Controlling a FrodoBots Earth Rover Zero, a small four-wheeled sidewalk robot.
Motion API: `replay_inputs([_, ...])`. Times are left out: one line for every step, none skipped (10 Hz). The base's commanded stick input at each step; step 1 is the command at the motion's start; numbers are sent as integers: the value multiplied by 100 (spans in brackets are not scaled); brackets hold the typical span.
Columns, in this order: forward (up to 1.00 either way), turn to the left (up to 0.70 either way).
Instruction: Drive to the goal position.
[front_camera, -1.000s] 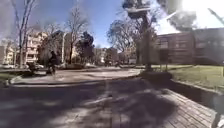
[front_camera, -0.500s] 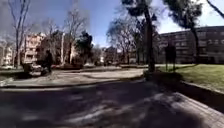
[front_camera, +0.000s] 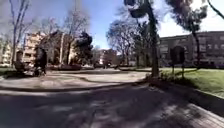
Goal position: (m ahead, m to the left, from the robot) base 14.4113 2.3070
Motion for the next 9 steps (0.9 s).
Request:
replay_inputs([100, 0])
replay_inputs([100, 0])
replay_inputs([100, 0])
replay_inputs([100, 0])
replay_inputs([100, 0])
replay_inputs([100, 0])
replay_inputs([100, 0])
replay_inputs([100, 0])
replay_inputs([100, 0])
